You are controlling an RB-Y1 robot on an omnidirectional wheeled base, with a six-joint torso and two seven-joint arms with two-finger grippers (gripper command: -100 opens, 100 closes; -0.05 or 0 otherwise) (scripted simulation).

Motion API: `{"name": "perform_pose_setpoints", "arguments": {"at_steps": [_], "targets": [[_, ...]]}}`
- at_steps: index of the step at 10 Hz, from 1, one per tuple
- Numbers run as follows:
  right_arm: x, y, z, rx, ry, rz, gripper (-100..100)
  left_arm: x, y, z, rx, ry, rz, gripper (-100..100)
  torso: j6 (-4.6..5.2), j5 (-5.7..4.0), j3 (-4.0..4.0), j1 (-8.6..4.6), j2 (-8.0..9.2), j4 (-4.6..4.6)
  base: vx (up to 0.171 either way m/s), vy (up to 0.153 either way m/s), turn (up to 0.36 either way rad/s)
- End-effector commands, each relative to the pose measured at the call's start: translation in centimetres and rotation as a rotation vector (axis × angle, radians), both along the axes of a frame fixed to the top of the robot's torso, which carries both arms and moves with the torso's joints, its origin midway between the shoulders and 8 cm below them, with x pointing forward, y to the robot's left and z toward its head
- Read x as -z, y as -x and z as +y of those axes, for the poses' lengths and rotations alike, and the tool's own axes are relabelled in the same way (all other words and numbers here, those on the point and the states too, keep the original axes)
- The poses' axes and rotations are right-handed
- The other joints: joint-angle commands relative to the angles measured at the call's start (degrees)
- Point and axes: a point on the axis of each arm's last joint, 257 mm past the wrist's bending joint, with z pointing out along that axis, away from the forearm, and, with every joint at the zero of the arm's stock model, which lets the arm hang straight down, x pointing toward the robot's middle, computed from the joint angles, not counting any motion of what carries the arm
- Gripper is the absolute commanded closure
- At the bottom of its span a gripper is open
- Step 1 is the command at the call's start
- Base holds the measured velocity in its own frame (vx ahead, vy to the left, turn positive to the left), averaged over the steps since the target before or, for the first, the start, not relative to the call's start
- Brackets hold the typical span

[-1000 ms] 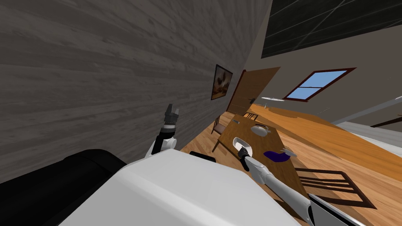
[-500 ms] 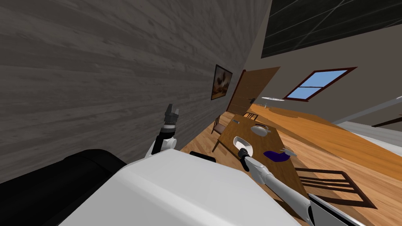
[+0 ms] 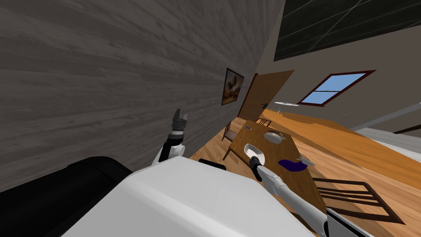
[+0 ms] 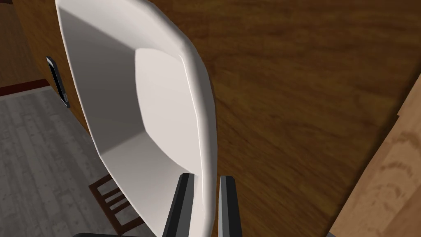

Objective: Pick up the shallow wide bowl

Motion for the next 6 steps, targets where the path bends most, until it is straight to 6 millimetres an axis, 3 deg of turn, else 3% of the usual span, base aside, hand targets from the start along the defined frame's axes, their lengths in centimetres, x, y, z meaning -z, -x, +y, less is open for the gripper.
{"name": "perform_pose_setpoints", "arguments": {"at_steps": [1,4,5,6], "targets": [[1.4,1.9,0.7,-0.043,-0.004,0.039,100,0.0,0.0,0.0,0.000,0.000,0.000,0,0.00,0.00,0.00,0.00,0.00,0.00,0.048,0.042,0.068],[-0.3,0.0,-0.5,0.004,-0.024,-0.015,100,0.0,0.0,0.0,0.000,0.000,0.000,0,-0.10,-0.21,-0.10,-0.05,-0.07,-0.12,0.014,0.024,0.006],[1.5,2.4,0.4,-0.047,-0.022,0.037,100,0.0,0.0,0.0,0.000,0.000,0.000,0,-0.08,-0.19,-0.07,-0.11,-0.03,-0.11,0.030,0.037,0.047],[0.7,1.5,-0.2,-0.026,-0.033,0.011,100,0.0,0.0,0.0,0.000,0.000,0.000,0,-0.04,-0.27,-0.13,-0.04,-0.06,-0.20,0.036,0.046,0.004]]}}
